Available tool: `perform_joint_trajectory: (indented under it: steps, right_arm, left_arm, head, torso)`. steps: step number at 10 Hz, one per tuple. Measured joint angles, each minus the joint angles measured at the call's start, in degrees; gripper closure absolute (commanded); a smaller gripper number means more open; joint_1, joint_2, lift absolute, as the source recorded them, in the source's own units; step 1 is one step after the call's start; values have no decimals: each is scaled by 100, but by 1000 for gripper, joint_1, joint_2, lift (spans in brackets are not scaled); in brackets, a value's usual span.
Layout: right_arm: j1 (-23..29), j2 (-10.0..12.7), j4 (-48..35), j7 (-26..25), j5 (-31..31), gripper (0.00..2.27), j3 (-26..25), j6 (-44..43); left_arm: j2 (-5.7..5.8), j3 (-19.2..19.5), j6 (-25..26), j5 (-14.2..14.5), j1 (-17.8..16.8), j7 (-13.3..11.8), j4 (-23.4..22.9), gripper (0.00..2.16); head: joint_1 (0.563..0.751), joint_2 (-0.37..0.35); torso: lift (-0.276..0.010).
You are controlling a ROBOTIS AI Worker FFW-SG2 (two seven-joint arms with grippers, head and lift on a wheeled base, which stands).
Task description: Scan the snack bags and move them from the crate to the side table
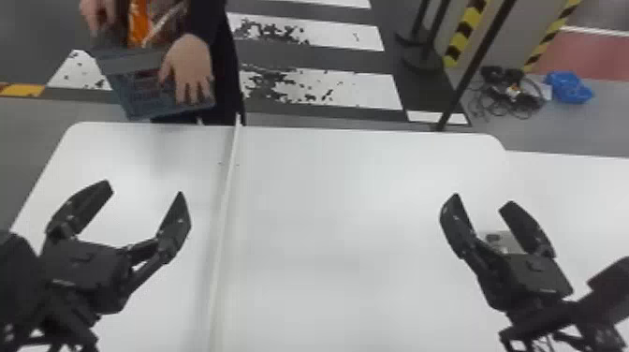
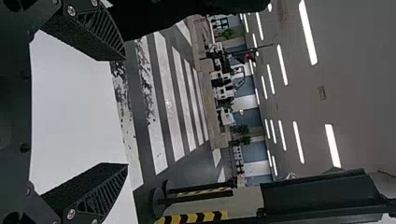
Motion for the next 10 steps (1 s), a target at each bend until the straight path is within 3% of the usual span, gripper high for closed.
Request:
perform_joint_trajectory:
  steps: [10]
  right_arm:
    - [72, 7, -66, -17, -22, 120, 65, -75]
  left_arm:
    - [29, 16, 0, -14, -48, -268, 76, 124]
  head:
    - [695, -136]
  torso:
    - [-87]
